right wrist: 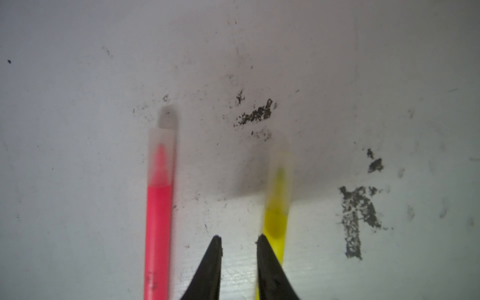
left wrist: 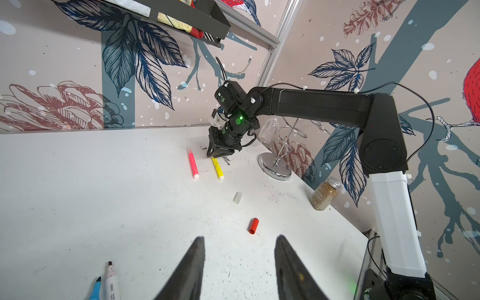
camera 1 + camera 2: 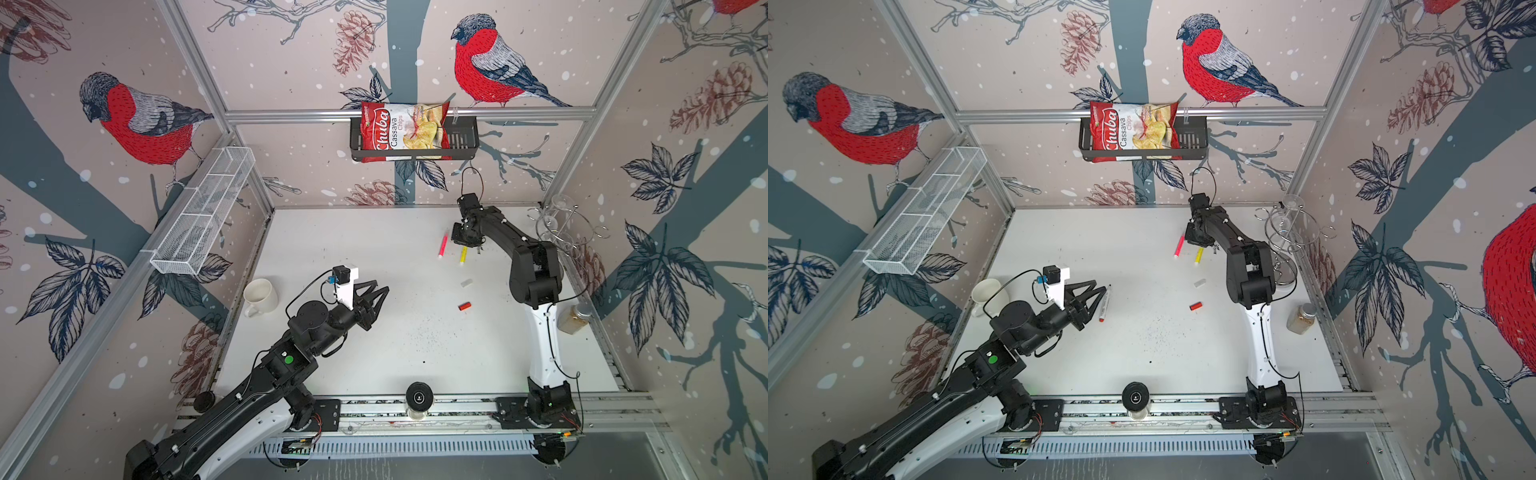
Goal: Insert pens into pen caps
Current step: Place a pen at the top-center of the table, then pick up the pen from the top-center of the table.
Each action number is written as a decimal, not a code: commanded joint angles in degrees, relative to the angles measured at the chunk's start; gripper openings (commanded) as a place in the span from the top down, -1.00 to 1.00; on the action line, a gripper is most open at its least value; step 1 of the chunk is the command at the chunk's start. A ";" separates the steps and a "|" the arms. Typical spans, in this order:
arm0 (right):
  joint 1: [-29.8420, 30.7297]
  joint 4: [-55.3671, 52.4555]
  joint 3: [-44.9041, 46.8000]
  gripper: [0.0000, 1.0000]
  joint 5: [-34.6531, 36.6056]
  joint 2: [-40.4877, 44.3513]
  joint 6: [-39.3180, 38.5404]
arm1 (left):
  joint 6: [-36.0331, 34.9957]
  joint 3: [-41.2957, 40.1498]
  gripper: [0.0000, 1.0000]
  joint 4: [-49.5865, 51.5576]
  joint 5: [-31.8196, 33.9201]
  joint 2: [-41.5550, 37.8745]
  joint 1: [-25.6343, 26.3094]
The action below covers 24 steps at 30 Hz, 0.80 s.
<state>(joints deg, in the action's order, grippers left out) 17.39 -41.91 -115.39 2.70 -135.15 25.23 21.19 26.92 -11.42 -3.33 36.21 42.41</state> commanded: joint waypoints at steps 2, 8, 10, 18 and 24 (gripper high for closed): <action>0.34 -1.57 -0.89 0.46 1.78 0.62 -0.45 | -0.16 0.28 0.10 -0.36 0.26 0.14 -0.05; 1.22 -1.65 0.15 0.46 2.81 4.07 -0.77 | -0.25 0.60 0.10 -0.62 0.52 1.13 -0.12; 1.67 -0.88 1.46 0.45 2.92 5.86 -1.03 | -0.23 0.60 0.10 -0.64 0.61 1.46 -0.06; 5.90 3.48 3.25 0.38 -1.06 6.99 -2.78 | 0.33 0.27 0.10 -1.63 1.80 2.46 -0.11; 8.16 3.24 -0.82 0.38 -3.95 3.60 -2.64 | -0.25 1.24 0.10 1.17 4.82 3.40 -0.06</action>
<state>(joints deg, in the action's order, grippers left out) 25.23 -39.44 -115.55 0.38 -131.22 23.46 21.19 27.11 -11.03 -1.10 39.18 42.41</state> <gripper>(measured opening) 0.308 0.452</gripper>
